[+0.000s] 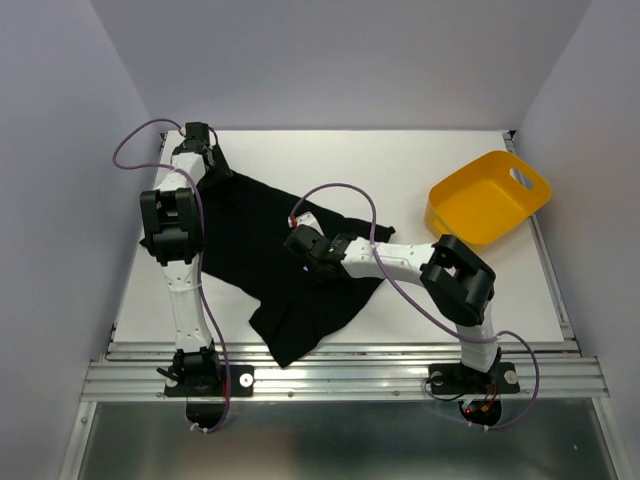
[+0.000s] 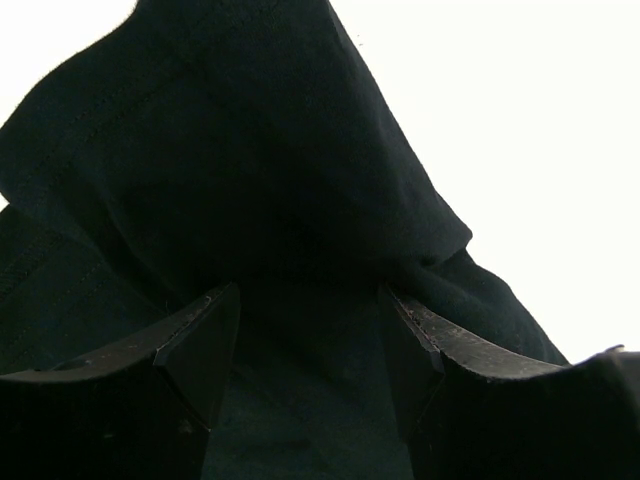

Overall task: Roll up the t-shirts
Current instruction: Fold the T-shirt at the center of the board.

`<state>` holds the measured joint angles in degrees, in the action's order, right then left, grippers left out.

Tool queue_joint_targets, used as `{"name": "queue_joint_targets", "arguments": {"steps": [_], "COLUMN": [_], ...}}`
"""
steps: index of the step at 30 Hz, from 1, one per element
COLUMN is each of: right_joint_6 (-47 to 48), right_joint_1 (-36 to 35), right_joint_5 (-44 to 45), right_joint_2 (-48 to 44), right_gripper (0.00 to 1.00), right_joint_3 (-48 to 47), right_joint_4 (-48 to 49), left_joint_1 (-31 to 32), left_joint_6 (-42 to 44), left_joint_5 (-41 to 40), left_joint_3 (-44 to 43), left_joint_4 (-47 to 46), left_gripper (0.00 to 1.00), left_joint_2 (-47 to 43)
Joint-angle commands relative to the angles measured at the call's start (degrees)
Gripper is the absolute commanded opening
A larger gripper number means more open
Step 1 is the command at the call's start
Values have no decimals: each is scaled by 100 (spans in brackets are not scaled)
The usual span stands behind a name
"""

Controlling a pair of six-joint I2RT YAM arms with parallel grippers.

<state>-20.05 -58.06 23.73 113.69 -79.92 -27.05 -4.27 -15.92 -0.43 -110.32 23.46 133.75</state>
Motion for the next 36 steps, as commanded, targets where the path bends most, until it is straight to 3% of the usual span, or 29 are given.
{"name": "queue_joint_targets", "arguments": {"steps": [1,10,23,24,26,28,30,36], "right_joint_6": [-121,-165,-51,-60,-86,-165,-227,-552], "right_joint_1": [-109,-109,-109,-109,-109,-109,-109,488], "right_joint_5": [317,-447,-2030,-2038,-1995,-1890,-1584,-1432], "right_joint_2": [-311,-1023,-1095,-1086,-1059,-1059,-1059,-1295], "right_gripper": [9,1,5,7,43,54,59,55], "right_joint_3": [-50,-147,-94,-85,-76,-68,-50,222], "right_joint_4": [-11,-20,42,42,24,-11,-55,-125], "left_joint_1": [-74,-65,-74,-74,-74,-74,-74,-65], "left_joint_6": [10,-7,10,10,10,19,19,28], "left_joint_5": [-45,16,16,16,16,16,16,16], "left_joint_3": [55,99,125,134,134,125,134,143], "left_joint_4": [159,132,150,141,141,150,150,150], "left_gripper": [68,68,68,68,68,70,71,71], "left_joint_2": [-368,-376,-359,-359,-350,-332,-332,-341]}}
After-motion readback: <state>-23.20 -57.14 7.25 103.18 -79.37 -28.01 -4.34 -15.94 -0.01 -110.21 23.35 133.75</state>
